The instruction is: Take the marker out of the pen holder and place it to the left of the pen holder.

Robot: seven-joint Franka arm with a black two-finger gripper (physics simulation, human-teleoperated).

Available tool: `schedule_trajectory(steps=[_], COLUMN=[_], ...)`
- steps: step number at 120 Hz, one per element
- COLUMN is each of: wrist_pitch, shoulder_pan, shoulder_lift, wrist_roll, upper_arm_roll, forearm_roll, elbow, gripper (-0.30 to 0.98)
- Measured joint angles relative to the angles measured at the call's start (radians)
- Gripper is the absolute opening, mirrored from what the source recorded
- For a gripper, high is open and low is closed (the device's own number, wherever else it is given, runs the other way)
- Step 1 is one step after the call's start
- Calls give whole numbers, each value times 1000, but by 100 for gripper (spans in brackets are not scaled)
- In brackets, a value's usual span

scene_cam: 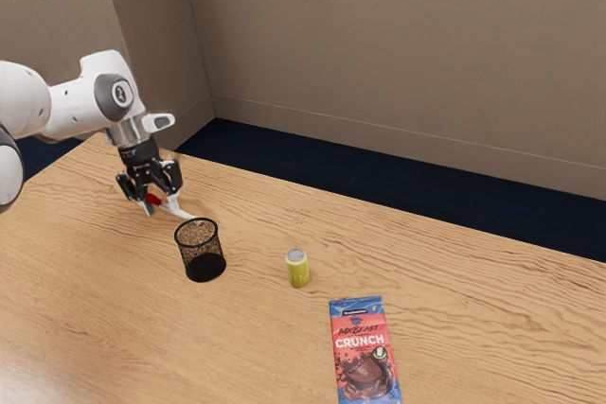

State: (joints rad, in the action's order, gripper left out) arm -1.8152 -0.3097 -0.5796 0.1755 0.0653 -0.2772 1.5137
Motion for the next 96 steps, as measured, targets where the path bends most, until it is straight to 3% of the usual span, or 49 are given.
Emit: schedule_trajectory(steps=[51,73,85,96], wrist_pitch=[1,2,2,2], shoulder_pan=[-3,-4,33,155], shoulder_lift=[13,25,88,250], wrist_roll=[32,46,58,67], upper_arm_roll=[4,4,2,2], forearm_roll=[2,3,18,23], elbow=[102,120,117,117], gripper=[59,59,62,63])
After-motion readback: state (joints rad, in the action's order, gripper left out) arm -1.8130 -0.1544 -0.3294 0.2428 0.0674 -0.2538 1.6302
